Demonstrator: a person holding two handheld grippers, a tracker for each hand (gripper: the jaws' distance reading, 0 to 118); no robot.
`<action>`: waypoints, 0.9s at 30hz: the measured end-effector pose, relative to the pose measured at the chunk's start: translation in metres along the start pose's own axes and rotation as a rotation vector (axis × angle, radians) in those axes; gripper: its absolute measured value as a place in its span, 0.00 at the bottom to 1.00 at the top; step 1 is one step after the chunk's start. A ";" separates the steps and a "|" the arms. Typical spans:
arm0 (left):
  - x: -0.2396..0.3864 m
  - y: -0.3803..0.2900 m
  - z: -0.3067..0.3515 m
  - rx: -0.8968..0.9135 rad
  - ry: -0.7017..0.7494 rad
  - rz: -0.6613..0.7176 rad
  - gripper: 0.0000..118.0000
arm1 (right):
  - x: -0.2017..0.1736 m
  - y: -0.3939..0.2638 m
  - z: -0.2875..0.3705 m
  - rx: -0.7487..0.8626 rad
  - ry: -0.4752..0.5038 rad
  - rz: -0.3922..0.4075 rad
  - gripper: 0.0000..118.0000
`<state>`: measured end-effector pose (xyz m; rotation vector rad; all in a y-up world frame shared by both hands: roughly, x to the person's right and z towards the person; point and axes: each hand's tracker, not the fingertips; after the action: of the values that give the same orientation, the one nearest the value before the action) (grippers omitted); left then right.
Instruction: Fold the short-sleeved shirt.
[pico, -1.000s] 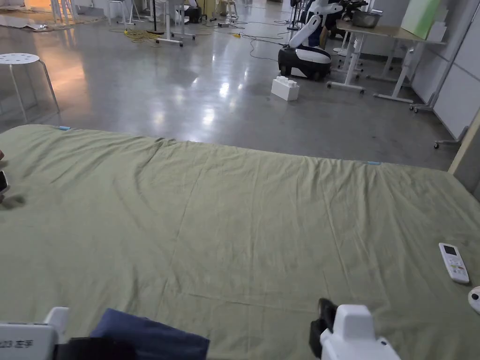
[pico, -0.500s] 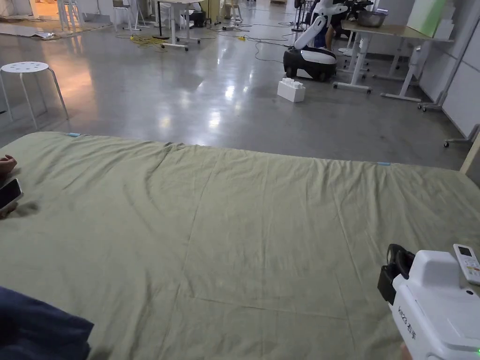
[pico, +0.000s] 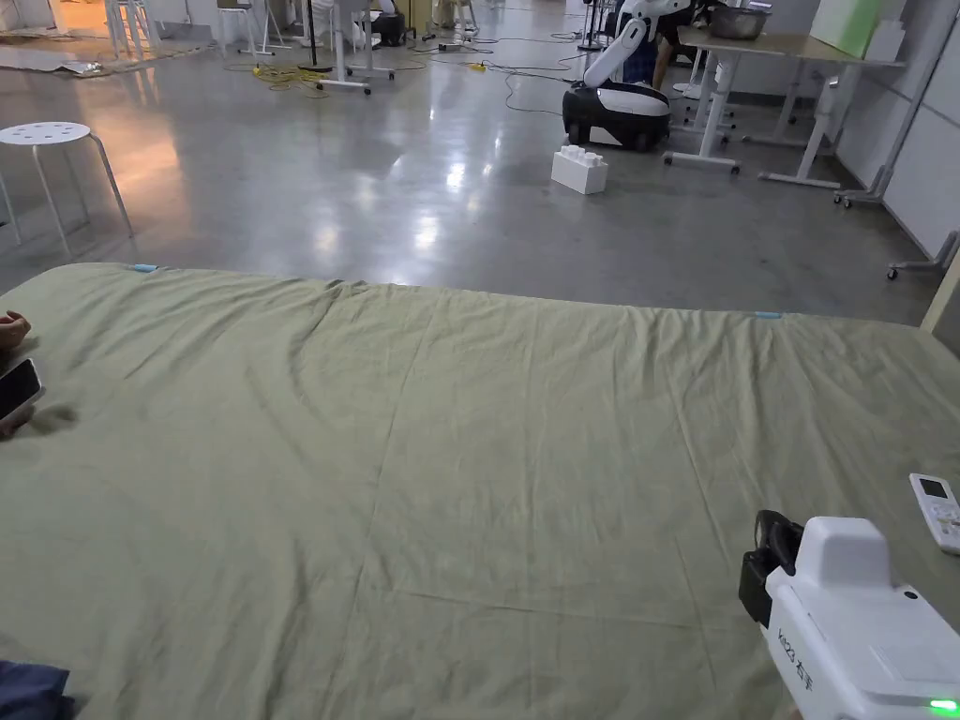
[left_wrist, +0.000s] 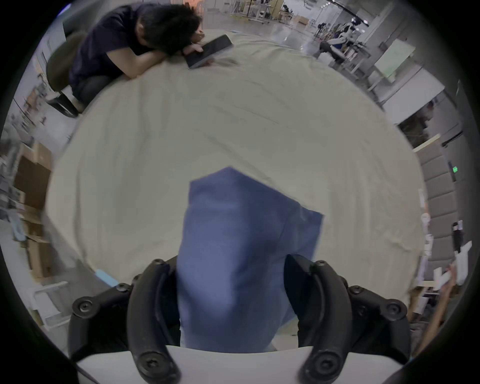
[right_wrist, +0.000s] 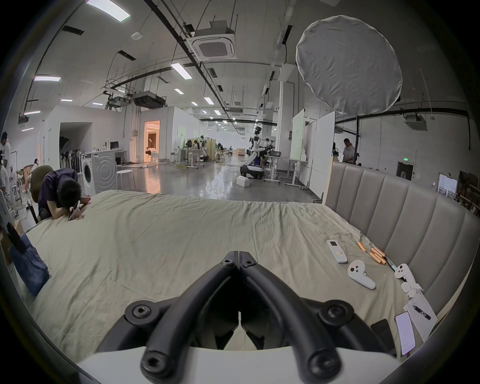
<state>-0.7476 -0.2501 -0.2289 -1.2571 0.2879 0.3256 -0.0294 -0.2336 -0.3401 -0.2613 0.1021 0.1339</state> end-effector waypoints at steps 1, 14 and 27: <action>-0.004 0.002 0.001 0.011 0.022 -0.007 0.62 | 0.000 0.000 0.000 -0.002 0.004 0.003 0.00; 0.072 0.008 0.002 0.334 0.294 -0.337 0.63 | -0.007 -0.004 0.000 -0.003 0.028 -0.008 0.00; 0.292 -0.065 -0.036 1.038 0.002 -0.359 0.63 | -0.007 -0.010 0.009 0.032 0.014 -0.002 0.00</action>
<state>-0.4549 -0.2788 -0.2952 -0.2659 0.1808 -0.1443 -0.0343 -0.2419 -0.3277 -0.2300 0.1181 0.1281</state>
